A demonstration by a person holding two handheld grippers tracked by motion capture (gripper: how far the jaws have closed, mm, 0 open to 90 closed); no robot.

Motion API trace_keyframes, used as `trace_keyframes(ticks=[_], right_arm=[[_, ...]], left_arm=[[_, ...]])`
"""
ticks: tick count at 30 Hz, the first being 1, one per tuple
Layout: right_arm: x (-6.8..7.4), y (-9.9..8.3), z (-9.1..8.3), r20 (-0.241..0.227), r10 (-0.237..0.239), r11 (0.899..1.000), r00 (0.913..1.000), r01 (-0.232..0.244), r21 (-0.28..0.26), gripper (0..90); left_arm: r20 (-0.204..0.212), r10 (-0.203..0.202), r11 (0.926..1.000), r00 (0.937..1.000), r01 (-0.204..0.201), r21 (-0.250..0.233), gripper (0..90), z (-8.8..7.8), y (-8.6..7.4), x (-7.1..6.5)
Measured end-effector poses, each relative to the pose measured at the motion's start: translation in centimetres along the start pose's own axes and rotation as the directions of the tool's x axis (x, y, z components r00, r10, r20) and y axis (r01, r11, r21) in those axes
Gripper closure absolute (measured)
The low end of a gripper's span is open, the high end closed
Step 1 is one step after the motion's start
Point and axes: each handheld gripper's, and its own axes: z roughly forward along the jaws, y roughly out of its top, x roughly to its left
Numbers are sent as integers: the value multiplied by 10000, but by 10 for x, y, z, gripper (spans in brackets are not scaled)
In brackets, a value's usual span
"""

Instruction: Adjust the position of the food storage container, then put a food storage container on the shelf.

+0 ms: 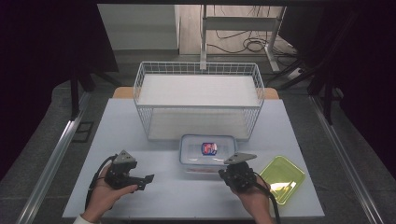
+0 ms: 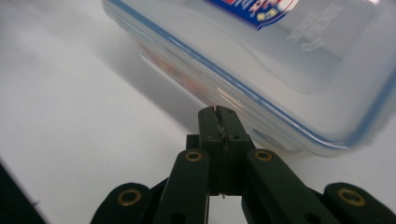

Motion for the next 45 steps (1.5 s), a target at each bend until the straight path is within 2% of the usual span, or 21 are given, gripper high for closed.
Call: trace_keyframes(ticks=[3, 4, 8, 11, 12, 13, 14, 15, 16, 18, 19, 21, 24, 26, 28, 29, 31, 33, 35, 41, 45], right_arm=[[-5, 0, -10, -29, 86, 9999, 10000, -86, -118, 888], [-11, -1, -18, -69, 218, 9995, 9997, -219, -216, 884], [-22, -3, -31, -82, 474, 9979, 9988, -477, -437, 859], [-33, -5, -42, -315, 931, 9926, 9952, -953, -757, 829], [-36, -5, -44, -284, 1010, 9914, 9945, -1030, -811, 781], [-41, -6, -49, -109, 1078, 9907, 9941, -1083, -818, 680], [-42, -7, -51, -32, 1117, 9900, 9937, -1116, -860, 632], [-42, -7, -51, -32, 1117, 9900, 9937, -1116, -860, 632], [-46, -8, -53, -69, 1305, 9876, 9914, -1306, -873, 525], [-48, -8, -53, -20, 1514, 9838, 9885, -1509, -966, 410], [-48, -8, -53, -20, 1514, 9838, 9885, -1509, -966, 410], [-50, -8, -53, -92, 1692, 9807, 9855, -1692, -980, 341], [-51, -8, -53, -243, 1875, 9757, 9820, -1891, -1106, 267], [-52, -7, -52, -312, 1891, 9751, 9815, -1914, -1120, 244], [-54, -7, -51, -607, 1948, 9731, 9790, -2007, -1135, 218], [-56, -7, -50, -1044, 1934, 9729, 9755, -2045, -1081, 195], [-56, -6, -50, -1128, 1938, 9734, 9745, -2053, -1018, 185], [-57, -2, -52, -1151, 1826, 9780, 9764, -1925, -810, 183], [-57, -1, -54, -1169, 1867, 9770, 9754, -1969, -820, 183], [-66, 4, -64, -1029, 2120, 9698, 9718, -2222, -1005, 194], [-74, 5, -66, -1034, 2342, 9586, 9667, -2473, -1412, 194]], left_arm=[[22, 26, 10000, 10000, -26, -59, 149, -1, 1, -3], [46, 56, 9999, 10000, -56, -130, 148, -2, 2, -6], [72, 109, 9998, 9999, -108, -189, 146, -3, 4, -9], [253, 73, 9997, 9997, -68, -226, 144, -3, 5, -11], [263, 41, 9997, 9996, -35, -243, 144, -2, 5, -12], [183, 60, 9996, 9998, -55, -273, 145, -2, 6, -13], [183, 60, 9996, 9998, -55, -273, 145, -2, 6, -13], [181, 71, 9995, 9998, -65, -300, 145, -2, 7, -13], [211, 33, 9994, 9998, -26, -331, 145, -2, 7, -13], [297, -33, 9991, 9996, 46, -424, 146, -4, 10, -14], [297, -33, 9991, 9996, 46, -424, 149, -4, 10, -14], [321, -106, 9988, 9994, 122, -473, 151, -5, 12, -14], [86, -139, 9976, 9999, 144, -679, 162, -8, 16, -14], [78, -137, 9972, 9999, 142, -739, 163, -9, 18, -14], [86, -75, 9969, 9999, 81, -776, 167, -10, 20, -14], [64, -20, 9969, 10000, 25, -784, 177, -9, 21, -15], [52, 38, 9970, 10000, -34, -767, 179, -9, 24, -16], [202, -190, 9963, 9996, 206, -833, 176, -9, 27, -14], [252, -254, 9960, 9994, 274, -855, 171, -9, 29, -14], [572, -540, 9936, 9969, 594, -962, 134, -7, 43, -12], [842, -709, 9923, 9939, 789, -958, 122, -2, 51, -12]])
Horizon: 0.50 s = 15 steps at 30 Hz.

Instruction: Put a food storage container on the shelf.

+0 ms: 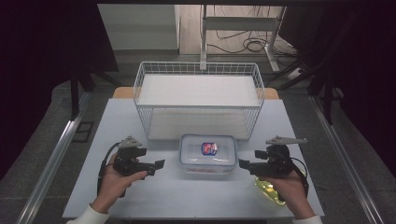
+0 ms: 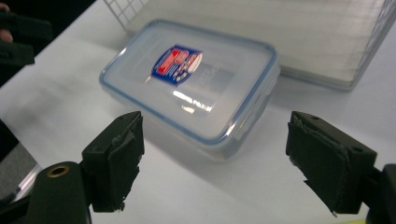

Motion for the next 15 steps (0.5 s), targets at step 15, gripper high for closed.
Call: trace_keyframes(ticks=[15], right_arm=[[-4, 20, 21, -140, 105, 9999, 9998, -104, 81, 220]], left_arm=[[820, -725, 9971, 9940, 701, 307, 114, 30, 26, 4]])
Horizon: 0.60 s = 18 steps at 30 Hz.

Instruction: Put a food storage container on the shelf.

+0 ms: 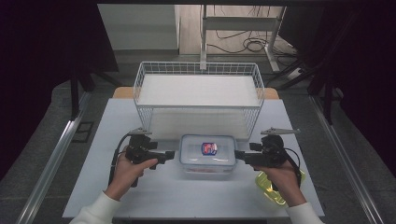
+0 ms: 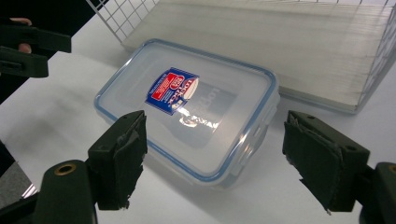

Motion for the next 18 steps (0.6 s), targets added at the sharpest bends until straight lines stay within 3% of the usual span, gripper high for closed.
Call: trace_keyframes(ticks=[6, 7, 14, 18], right_arm=[[-1, 2, 8, -50, 23, 9999, 10000, -22, 141, 217], [-1, 2, 9, -48, -10, 9998, 10000, 11, 194, 217], [-3, 1, 11, -9, -16, 9999, 10000, 16, 157, 217], [-5, 0, 11, -21, 59, 9997, 10000, -58, 230, 217]], left_arm=[[369, -430, 9981, 9984, 413, 456, 115, 25, 7, 4], [585, -709, 9961, 9958, 676, 567, 115, 33, 8, 5], [1048, -1364, 9877, 9851, 1270, 917, 113, 53, 10, 8], [1221, -1538, 9820, 9805, 1380, 1289, 112, 66, 10, 12]])
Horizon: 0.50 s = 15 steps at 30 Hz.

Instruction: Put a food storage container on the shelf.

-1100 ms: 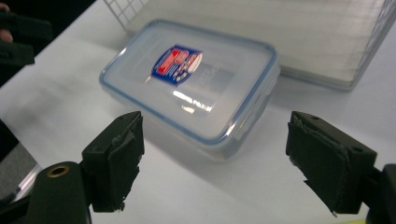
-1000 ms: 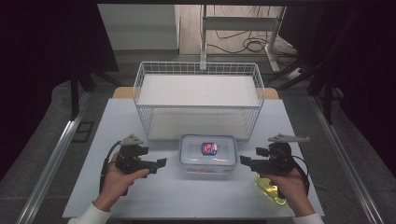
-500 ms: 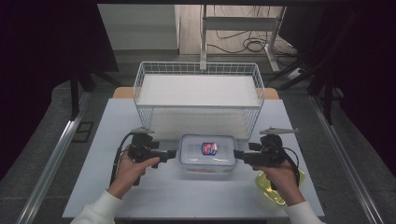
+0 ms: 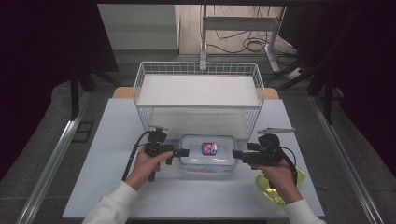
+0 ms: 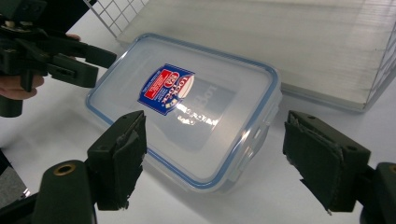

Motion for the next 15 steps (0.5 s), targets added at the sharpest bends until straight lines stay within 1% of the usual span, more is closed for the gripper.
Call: trace_keyframes(ticks=[1, 2, 4, 5, 6, 7, 8, 10, 11, 12, 13, 15], right_arm=[[0, 0, 0, -9, -4, 10000, 10000, 4, 24, 217], [-1, 0, 1, -12, 4, 10000, 10000, -4, 38, 217], [-1, 1, 1, -38, 9, 10000, 10000, -9, 68, 217], [-3, 1, 3, -154, 36, 9998, 9999, -33, 178, 210], [-3, 1, 5, -197, 94, 9997, 9998, -90, 226, 207], [-4, 2, 6, -230, 129, 9996, 9997, -123, 252, 203], [-4, 2, 6, -230, 129, 9996, 9997, -123, 252, 203], [-5, 2, 9, -292, 167, 9993, 9994, -157, 345, 197], [-5, 2, 10, -283, 164, 9992, 9995, -154, 357, 196], [-5, 2, 12, -290, 186, 9990, 9994, -175, 401, 195], [-5, 3, 13, -302, 175, 9991, 9994, -163, 390, 195], [-5, 3, 13, -317, 164, 9992, 9994, -152, 373, 195]], left_arm=[[0, 0, 10000, 10000, 0, 0, 112, 0, 0, 0], [52, -3, 9998, 10000, 2, 219, 112, 4, 0, 1], [38, 2, 9996, 10000, -3, 286, 112, 7, -1, 1], [31, -4, 9992, 10000, 3, 411, 115, 8, -1, 2], [269, -68, 9988, 9996, 55, 491, 118, 13, -1, 4], [269, -68, 9988, 9996, 55, 491, 118, 13, -1, 4], [405, -301, 9982, 9987, 280, 523, 118, 14, -1, 5], [661, -459, 9976, 9968, 422, 558, 121, 16, -1, 7], [768, -457, 9976, 9960, 415, 560, 124, 17, -1, 8], [1051, -422, 9974, 9936, 358, 624, 148, 19, -1, 8], [1051, -422, 9974, 9936, 358, 624, 154, 19, -1, 8], [1224, -502, 9966, 9912, 418, 707, 157, 20, -1, 8]])
